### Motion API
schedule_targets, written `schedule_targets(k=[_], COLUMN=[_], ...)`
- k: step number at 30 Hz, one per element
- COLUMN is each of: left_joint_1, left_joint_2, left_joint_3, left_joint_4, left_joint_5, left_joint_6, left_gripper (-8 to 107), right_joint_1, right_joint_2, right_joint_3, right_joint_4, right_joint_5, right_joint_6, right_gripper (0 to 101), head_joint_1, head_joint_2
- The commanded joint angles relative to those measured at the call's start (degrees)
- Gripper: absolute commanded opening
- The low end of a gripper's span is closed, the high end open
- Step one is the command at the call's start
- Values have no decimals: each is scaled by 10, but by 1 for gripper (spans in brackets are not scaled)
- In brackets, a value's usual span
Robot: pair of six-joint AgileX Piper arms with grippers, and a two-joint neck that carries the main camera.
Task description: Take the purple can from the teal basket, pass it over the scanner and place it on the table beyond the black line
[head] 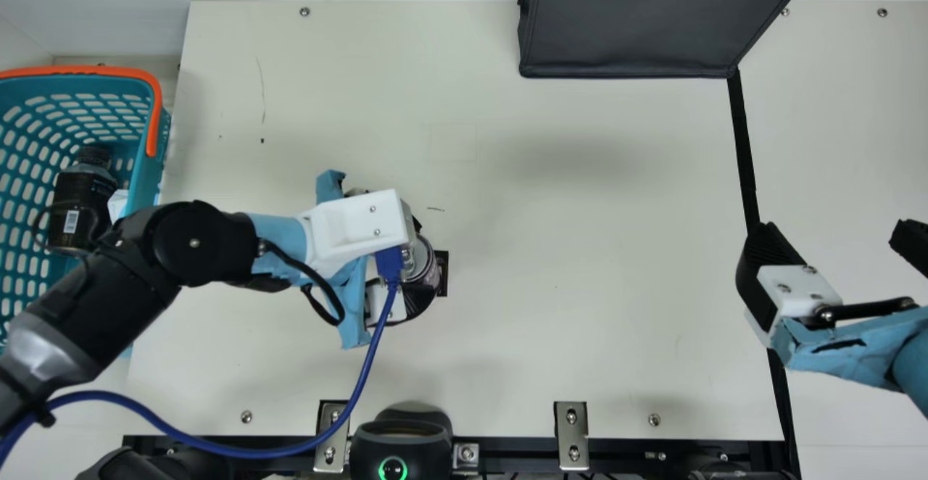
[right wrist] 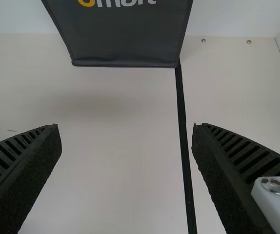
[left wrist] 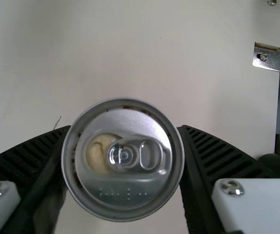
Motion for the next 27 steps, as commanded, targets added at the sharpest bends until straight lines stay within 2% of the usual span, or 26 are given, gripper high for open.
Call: schedule_targets(k=[1,8,18,27], left_joint_1=[-2,-3,17,36], left_joint_2=[0,2,-18,-84], left_joint_3=[-1,-2,19,43], left_joint_4=[-2,6,60,117], left_joint_5=[-1,0,14,36], left_joint_6=[-1,-4,-11,-55], left_gripper=[69,90,90,90], right_joint_1=[0,0,0,0], right_joint_2=[0,0,0,0], right_joint_3=[0,0,0,0], right_joint_4=[0,0,0,0], right_joint_5=[0,0,0,0], right_joint_6=[0,0,0,0], right_gripper=[95,95,95,95], head_joint_1=[-17,-17,-17,-17], head_joint_2=[0,0,0,0])
